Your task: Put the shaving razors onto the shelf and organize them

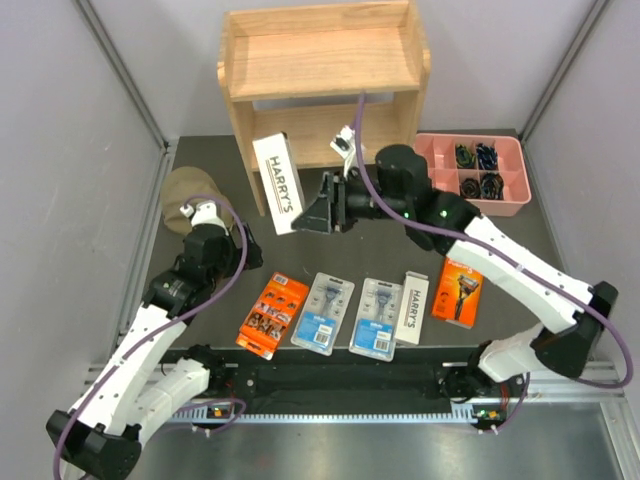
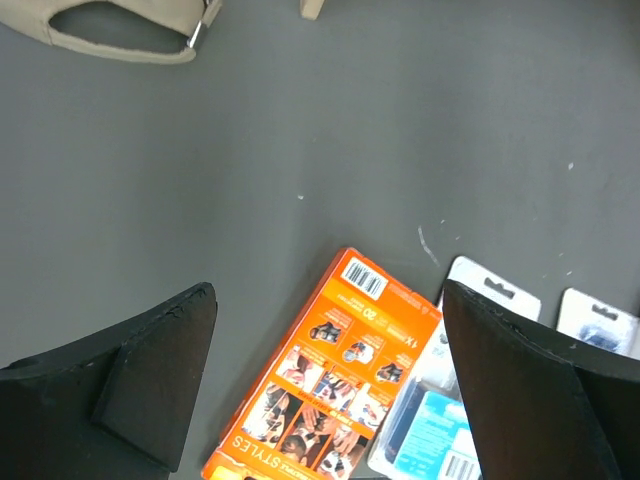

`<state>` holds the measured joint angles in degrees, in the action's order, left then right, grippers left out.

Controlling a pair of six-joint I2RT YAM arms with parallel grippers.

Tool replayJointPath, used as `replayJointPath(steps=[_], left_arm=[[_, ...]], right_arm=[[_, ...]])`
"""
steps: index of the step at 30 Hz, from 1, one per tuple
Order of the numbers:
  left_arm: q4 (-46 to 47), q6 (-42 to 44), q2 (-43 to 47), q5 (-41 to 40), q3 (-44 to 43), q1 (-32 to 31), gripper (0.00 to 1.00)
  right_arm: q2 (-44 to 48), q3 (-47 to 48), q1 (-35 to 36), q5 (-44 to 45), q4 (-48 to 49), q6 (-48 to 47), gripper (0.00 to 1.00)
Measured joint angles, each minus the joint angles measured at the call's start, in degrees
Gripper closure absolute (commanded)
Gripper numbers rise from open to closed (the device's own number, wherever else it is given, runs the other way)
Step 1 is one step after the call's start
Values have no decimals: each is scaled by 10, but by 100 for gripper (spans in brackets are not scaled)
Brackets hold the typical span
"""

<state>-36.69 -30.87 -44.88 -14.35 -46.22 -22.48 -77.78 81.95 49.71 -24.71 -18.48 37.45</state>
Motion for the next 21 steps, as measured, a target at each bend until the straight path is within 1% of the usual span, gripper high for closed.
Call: replayJointPath(steps=[4, 8, 12, 16, 21], left_arm=[[2, 5, 0, 4, 18, 0, 1], [3, 7, 0, 10, 24, 0, 1], [3, 9, 0, 13, 25, 0, 1], [4, 10, 2, 15, 25, 0, 1], [9, 16, 12, 23, 25, 0, 1]], right_arm=[[-76, 137, -1, -7, -43, -22, 88], [-133, 239, -14, -21, -70, -34, 88], [-178, 307, -42, -44, -79, -31, 88], [-220, 346, -80, -74, -73, -1, 88], [-302, 443, -115, -108, -70, 41, 88]])
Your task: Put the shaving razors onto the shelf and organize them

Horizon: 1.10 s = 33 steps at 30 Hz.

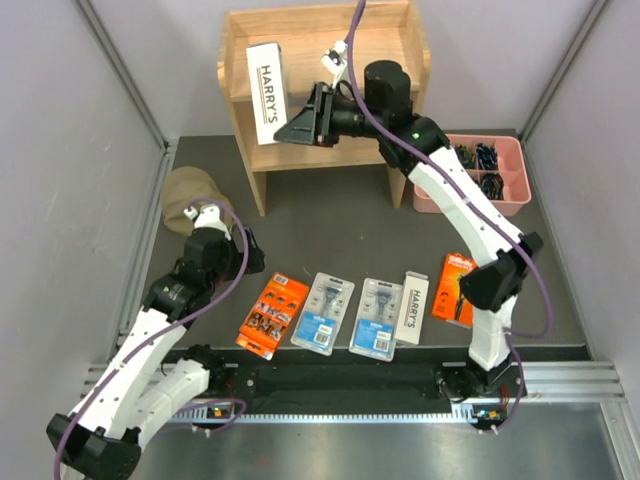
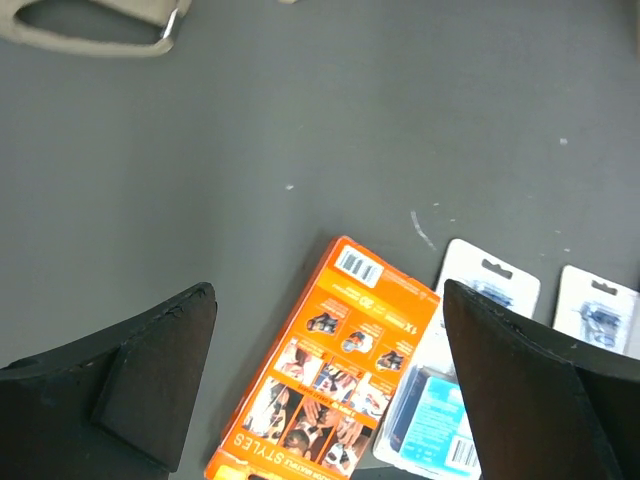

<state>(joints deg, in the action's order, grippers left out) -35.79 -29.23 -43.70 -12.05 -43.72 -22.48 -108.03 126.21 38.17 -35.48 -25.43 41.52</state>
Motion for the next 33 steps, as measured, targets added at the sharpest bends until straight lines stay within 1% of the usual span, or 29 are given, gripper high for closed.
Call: replayJointPath(steps=[3, 6, 12, 17, 23, 28, 31, 32, 33], left_arm=[[14, 12, 9, 21, 0, 0, 1], [28, 23, 11, 42, -8, 0, 1], [55, 36, -2, 82, -75, 0, 1], [84, 42, -14, 111, -113, 0, 1], [97, 50, -30, 133, -145, 0, 1], [105, 52, -31, 148, -151, 0, 1], [112, 52, -31, 156, -153, 0, 1], [114, 52, -32, 157, -155, 0, 1], [118, 52, -35, 158, -157, 0, 1]], right_arm=[[-42, 52, -13, -17, 11, 31, 88], [-62, 65, -24, -33, 46, 75, 88], [-115, 106, -52, -58, 127, 180, 87], [-145, 127, -59, -59, 148, 231, 87], [-147, 127, -59, -64, 147, 246, 84], [-147, 127, -59, -64, 147, 247, 80], [-147, 127, -59, -64, 147, 247, 76], [-147, 127, -59, -64, 147, 247, 71], [-147, 127, -59, -64, 147, 247, 69]])
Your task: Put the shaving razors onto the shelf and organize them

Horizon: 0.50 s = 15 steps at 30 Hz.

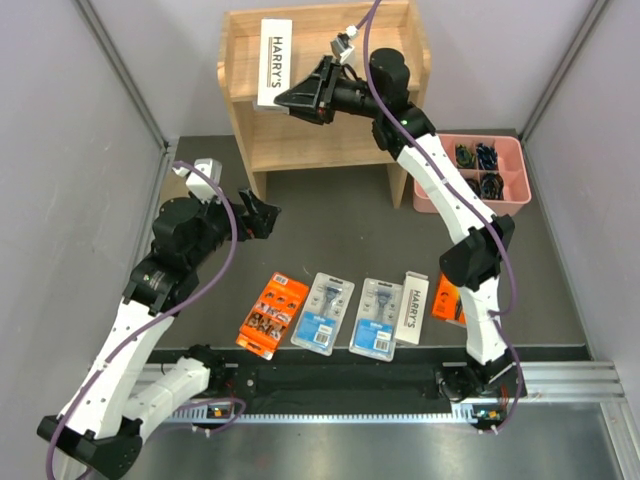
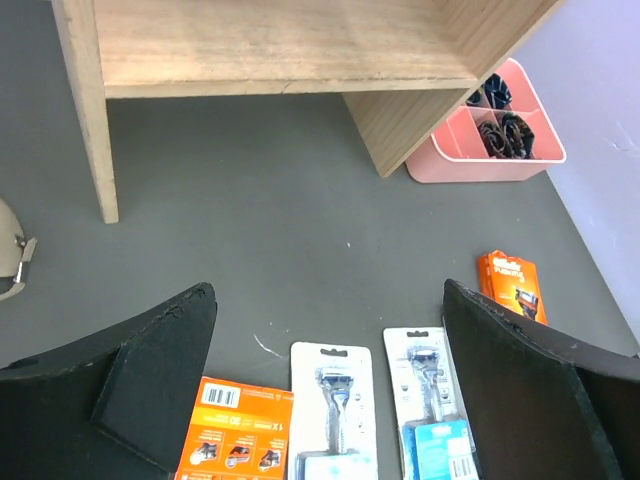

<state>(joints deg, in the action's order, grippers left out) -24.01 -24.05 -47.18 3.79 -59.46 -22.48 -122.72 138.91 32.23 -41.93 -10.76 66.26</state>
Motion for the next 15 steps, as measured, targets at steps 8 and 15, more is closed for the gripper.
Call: replayJointPath(steps=[8, 15], left_arm=[[10, 0, -19, 14, -23, 0, 1], [15, 0, -20, 16, -24, 0, 1]], right_arm=[[0, 0, 0, 0, 6, 0, 51], [5, -1, 0, 1, 17, 0, 41]])
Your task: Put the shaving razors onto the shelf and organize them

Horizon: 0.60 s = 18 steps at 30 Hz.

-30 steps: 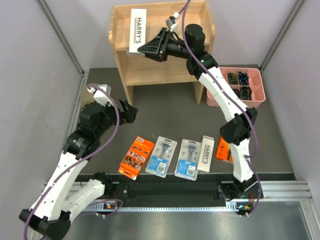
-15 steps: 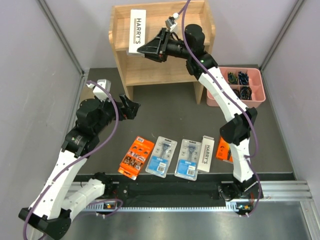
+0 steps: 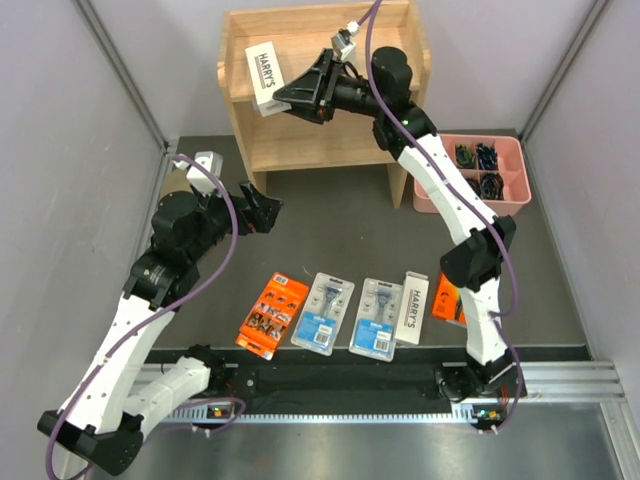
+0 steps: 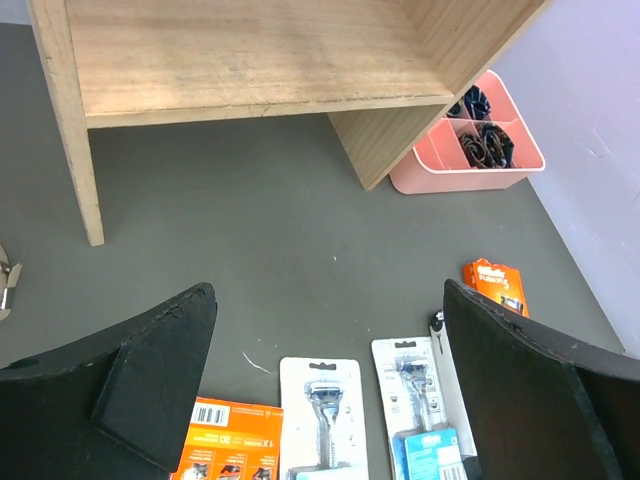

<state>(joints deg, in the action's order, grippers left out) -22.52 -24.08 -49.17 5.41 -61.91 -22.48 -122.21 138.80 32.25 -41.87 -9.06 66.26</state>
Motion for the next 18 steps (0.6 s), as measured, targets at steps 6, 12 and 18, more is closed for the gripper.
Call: replayJointPath(steps=[6, 12, 18], left_arm=[[11, 0, -17, 12, -17, 0, 8], [54, -2, -71, 47, -79, 0, 35], [92, -2, -146, 100, -158, 0, 65]], right_arm=[[3, -1, 0, -1, 2, 0, 28], [33, -31, 0, 8, -2, -14, 11], [45, -42, 0, 17, -14, -30, 9]])
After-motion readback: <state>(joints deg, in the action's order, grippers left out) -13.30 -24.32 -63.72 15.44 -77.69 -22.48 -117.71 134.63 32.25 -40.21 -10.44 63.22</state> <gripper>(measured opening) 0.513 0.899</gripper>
